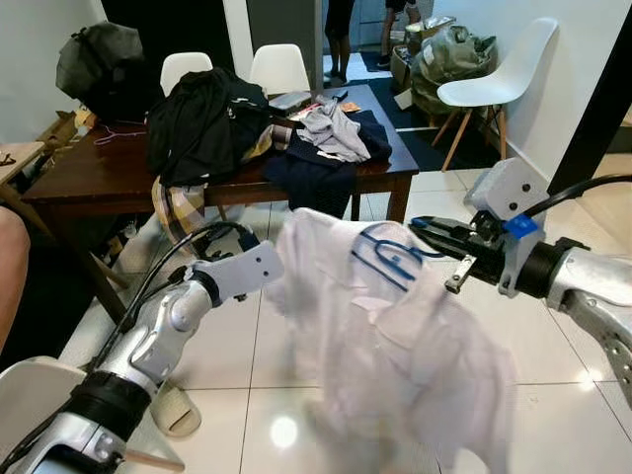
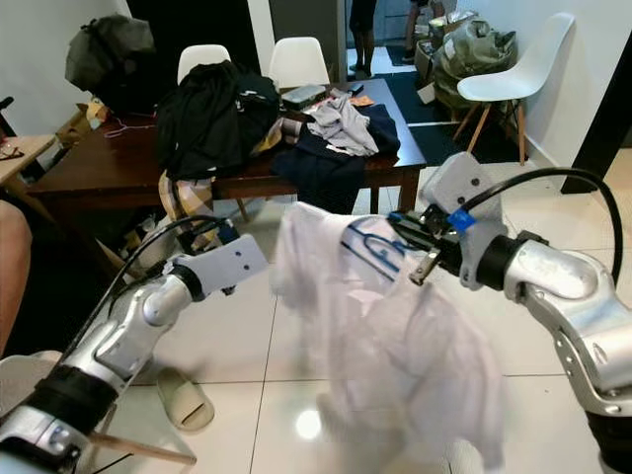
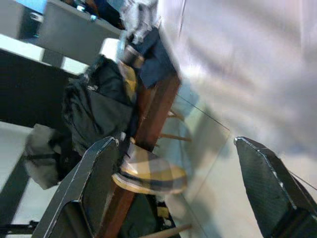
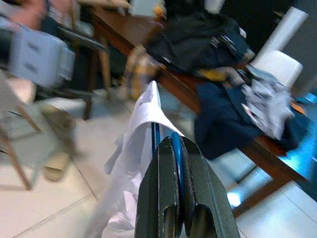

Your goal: Hang hanger

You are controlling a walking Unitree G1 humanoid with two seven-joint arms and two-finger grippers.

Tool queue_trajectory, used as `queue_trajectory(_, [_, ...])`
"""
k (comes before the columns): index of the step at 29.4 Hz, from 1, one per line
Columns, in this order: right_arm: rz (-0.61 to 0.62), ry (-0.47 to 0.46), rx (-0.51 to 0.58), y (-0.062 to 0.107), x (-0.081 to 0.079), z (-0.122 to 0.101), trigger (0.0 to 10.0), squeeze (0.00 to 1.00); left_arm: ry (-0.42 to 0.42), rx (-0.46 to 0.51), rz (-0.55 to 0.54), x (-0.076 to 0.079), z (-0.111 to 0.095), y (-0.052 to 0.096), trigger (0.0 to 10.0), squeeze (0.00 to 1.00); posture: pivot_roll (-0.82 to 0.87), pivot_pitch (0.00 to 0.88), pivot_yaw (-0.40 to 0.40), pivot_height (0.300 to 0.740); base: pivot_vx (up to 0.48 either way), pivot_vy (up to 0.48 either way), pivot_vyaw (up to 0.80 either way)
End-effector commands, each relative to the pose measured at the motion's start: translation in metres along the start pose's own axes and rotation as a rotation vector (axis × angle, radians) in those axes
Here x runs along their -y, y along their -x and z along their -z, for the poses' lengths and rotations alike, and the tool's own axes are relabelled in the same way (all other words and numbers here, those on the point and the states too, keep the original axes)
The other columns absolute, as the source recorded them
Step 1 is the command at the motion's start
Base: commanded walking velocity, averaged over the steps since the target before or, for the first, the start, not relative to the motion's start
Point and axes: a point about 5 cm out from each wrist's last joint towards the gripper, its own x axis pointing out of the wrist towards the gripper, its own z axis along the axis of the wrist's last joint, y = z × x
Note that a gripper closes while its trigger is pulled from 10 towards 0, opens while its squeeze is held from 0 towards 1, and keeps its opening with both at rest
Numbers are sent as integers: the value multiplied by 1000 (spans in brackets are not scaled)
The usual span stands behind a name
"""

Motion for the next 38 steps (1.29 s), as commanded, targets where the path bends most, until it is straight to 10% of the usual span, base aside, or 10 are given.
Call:
queue_trajectory(1, [-56, 18, 80, -3, -9, -17, 0, 0, -3, 11, -41, 0, -1, 1, 10000, 0, -128, 18, 53, 736, 0, 0, 0])
queue_trajectory(16, [-111, -137, 163, -34, -36, -23, 0, 0, 135, 119, -188, -1, -31, -11, 10000, 0, -126, 24, 53, 736, 0, 0, 0])
queue_trajectory(21, [-43, -166, 149, -41, -29, -21, 0, 0, 167, 125, -181, 0, -33, -11, 10000, 0, -125, 23, 54, 736, 0, 0, 0])
queue_trajectory(28, [303, -301, 102, -50, 15, -7, 0, 0, 451, 120, -93, 31, -43, -2, 10000, 0, -114, 27, 46, 736, 0, 0, 0])
queue_trajectory(38, [221, -417, 367, -38, 12, -40, 0, 0, 468, 106, -110, 26, -36, -4, 10000, 0, -119, 22, 45, 736, 0, 0, 0])
